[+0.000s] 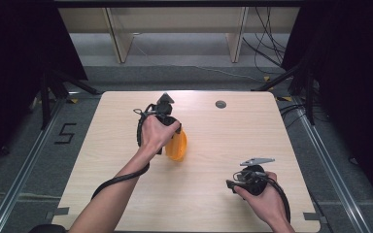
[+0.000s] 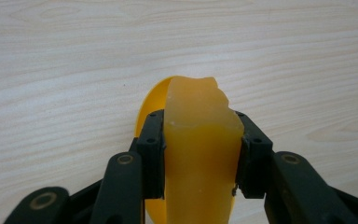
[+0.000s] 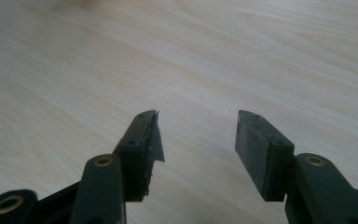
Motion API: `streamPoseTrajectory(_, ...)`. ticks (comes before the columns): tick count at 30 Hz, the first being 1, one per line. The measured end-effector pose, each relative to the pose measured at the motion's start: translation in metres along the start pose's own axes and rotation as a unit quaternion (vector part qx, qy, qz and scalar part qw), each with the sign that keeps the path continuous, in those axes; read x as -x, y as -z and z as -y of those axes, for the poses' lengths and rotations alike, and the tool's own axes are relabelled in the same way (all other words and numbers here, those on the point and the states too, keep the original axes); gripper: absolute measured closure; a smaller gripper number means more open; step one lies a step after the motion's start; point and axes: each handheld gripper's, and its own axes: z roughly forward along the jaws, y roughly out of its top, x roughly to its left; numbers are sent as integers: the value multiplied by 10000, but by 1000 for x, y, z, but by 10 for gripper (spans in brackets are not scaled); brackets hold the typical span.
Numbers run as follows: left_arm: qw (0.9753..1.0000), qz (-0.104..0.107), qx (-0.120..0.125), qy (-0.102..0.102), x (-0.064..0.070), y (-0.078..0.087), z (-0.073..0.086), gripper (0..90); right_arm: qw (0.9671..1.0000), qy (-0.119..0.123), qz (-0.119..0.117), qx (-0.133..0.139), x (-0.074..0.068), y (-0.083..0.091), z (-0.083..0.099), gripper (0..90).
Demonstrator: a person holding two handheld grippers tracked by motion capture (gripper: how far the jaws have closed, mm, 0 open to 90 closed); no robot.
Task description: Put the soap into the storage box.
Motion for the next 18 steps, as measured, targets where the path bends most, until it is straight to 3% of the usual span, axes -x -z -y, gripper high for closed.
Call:
streamPoseTrajectory(6,10000,-10,-49,73,1,-2,-2,604,10000,-1,7,-44,0,1,0,493)
streamPoseTrajectory(7,10000,-13,-60,67,0,-3,-3,603,9999,-118,-15,-18,-2,0,0,493)
streamPoseTrajectory(13,9999,-30,-90,115,-1,-5,-5,602,10000,-9,4,-58,0,1,0,493)
streamPoseTrajectory(14,9999,-35,-70,114,-1,-6,-5,601,9999,-137,-8,-19,-2,0,0,493)
streamPoseTrajectory(18,9999,-41,-73,129,-2,-9,-7,600,9999,-42,-1,-166,-1,2,-1,493)
